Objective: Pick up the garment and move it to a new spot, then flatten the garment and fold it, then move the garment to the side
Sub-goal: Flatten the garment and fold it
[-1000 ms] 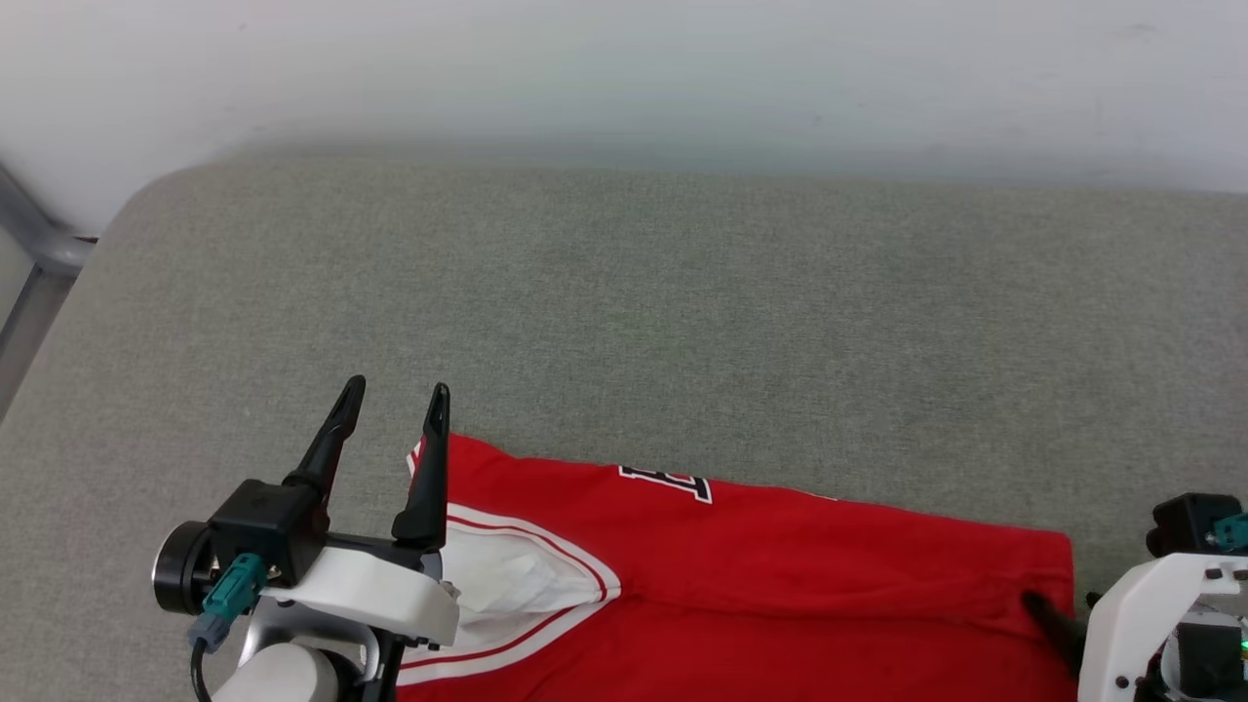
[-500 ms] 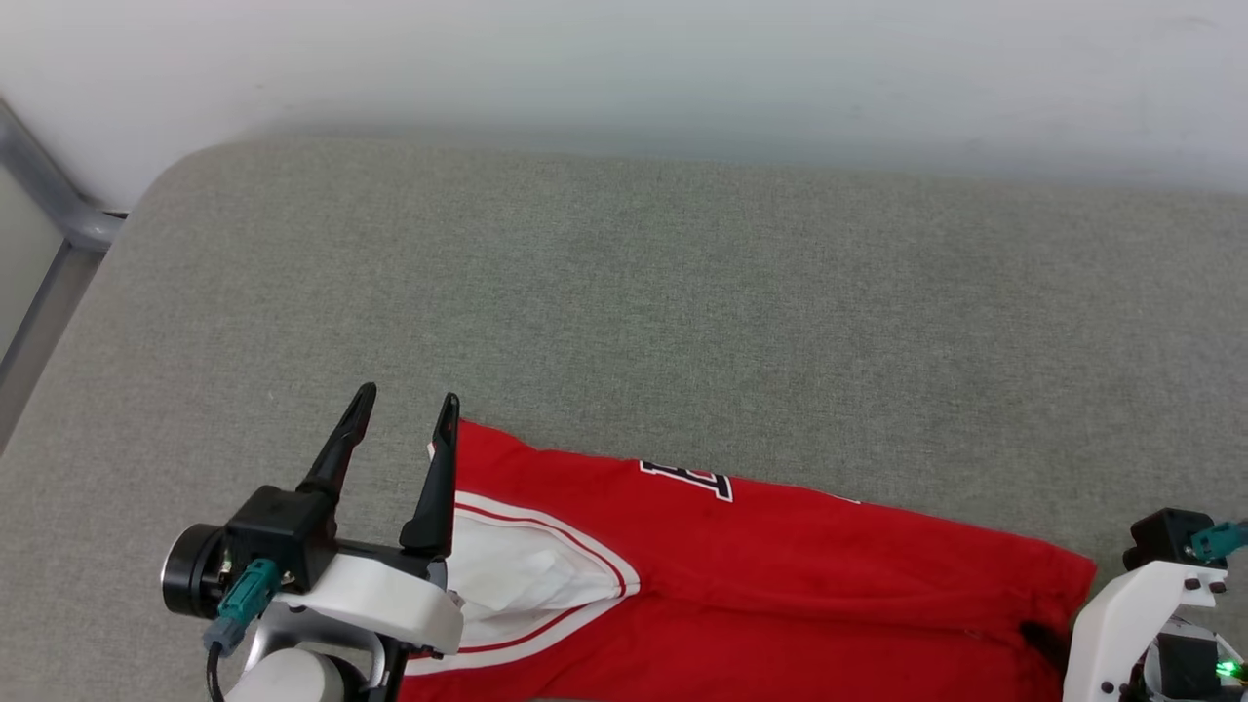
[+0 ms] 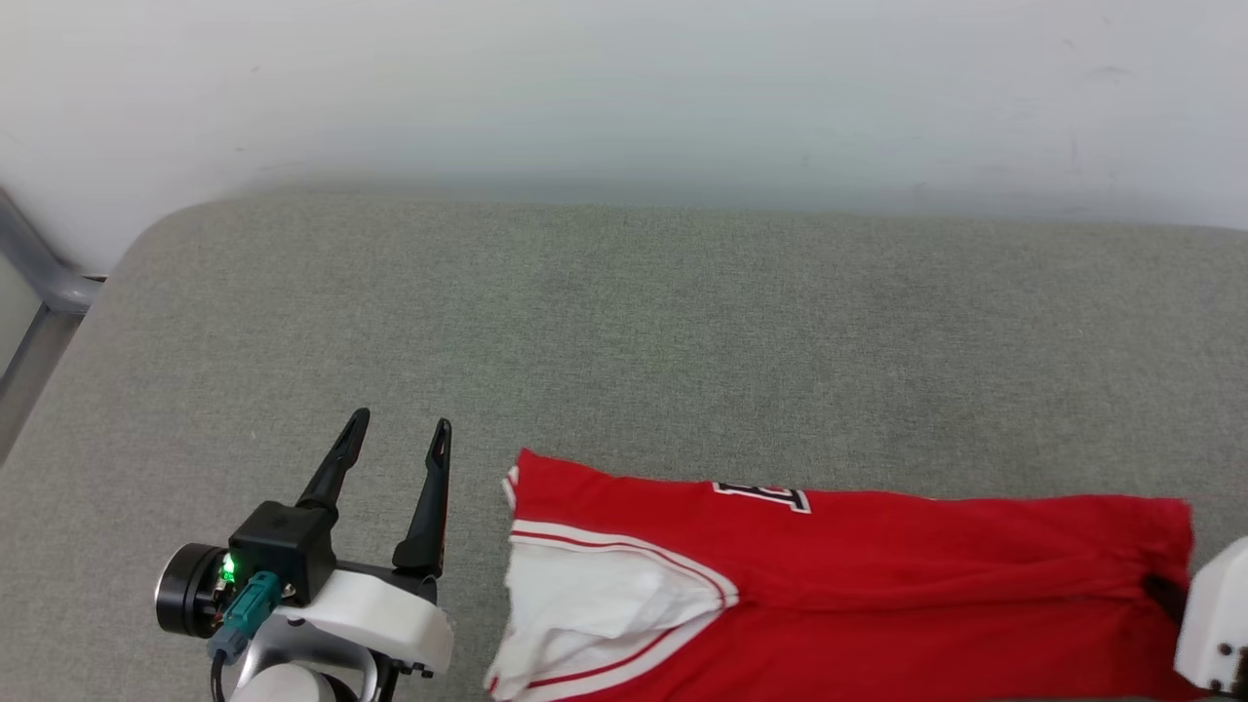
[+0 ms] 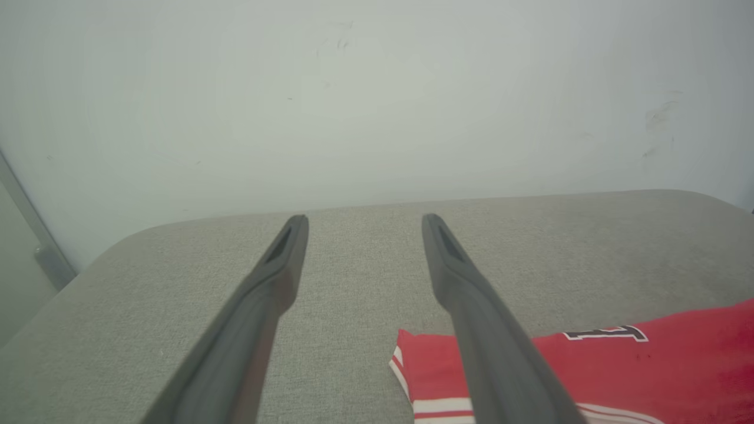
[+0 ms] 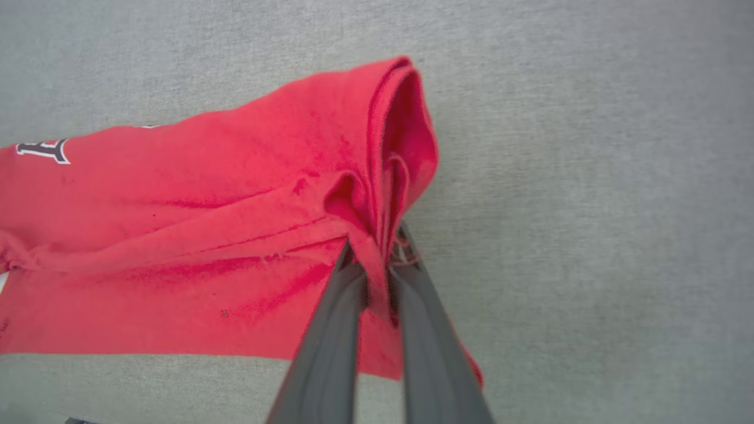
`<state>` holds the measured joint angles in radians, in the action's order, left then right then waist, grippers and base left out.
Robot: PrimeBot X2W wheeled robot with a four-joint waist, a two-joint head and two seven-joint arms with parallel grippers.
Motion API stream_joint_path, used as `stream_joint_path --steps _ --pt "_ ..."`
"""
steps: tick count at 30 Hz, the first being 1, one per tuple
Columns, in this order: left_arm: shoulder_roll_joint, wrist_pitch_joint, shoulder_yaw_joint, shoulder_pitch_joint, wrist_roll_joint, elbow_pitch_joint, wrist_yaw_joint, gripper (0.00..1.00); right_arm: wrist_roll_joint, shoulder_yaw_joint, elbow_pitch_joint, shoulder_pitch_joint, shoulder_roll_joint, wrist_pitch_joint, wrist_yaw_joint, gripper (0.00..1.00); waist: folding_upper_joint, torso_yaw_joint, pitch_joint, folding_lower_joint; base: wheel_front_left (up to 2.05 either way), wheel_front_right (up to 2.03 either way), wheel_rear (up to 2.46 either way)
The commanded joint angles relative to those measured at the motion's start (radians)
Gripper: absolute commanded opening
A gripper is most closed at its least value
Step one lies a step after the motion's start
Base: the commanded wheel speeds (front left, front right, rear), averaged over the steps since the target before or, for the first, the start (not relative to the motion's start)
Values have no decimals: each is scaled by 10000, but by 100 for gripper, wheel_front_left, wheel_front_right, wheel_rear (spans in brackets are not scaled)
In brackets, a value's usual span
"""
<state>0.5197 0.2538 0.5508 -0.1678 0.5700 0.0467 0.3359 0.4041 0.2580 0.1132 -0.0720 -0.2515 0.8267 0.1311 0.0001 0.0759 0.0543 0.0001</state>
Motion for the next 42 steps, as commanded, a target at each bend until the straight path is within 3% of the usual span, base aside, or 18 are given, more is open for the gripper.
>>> stream_joint_path --steps 1,6,11,15,20,23,30,38,42 --pt "-2 10 8 101 -42 -1 52 100 -13 146 -29 -35 -112 5 -8 0 -1 -20 -19 -1 0 0 0" --pt "-38 23 24 130 -53 32 85 100 -158 1640 -3 15 -353 303 -8 0 -1 -78 -49 -1 0 0 0" --pt "-74 39 18 144 -37 20 115 100 510 2650 -67 -276 296 1106 -8 0 -1 -174 -72 -1 0 0 0" --pt "-92 41 38 199 19 -34 95 100 2310 3175 -190 -648 1517 2587 -7 0 -1 -210 -173 -1 0 0 0" --pt "-126 13 107 209 18 -63 60 100 4528 3239 -188 -888 2029 4068 -7 0 -1 -145 -316 -1 0 0 0" --pt "-152 -28 171 180 29 -36 37 100 6115 2628 479 -893 2028 4137 -7 0 -1 -44 -352 -1 0 0 0" --pt "-255 -170 431 -264 -53 -30 -192 100 8340 230 1262 -891 2020 3028 -7 0 -1 462 -158 -1 0 0 0" --pt "-411 -193 594 -872 -184 -138 -435 100 10049 -2647 1957 -1347 2015 1422 -7 0 -1 1042 260 -1 0 0 0" --pt "-492 -138 608 -1048 -202 -189 -480 100 10052 -3553 2364 -1665 2011 515 -5 0 -1 1247 515 -1 0 0 0"
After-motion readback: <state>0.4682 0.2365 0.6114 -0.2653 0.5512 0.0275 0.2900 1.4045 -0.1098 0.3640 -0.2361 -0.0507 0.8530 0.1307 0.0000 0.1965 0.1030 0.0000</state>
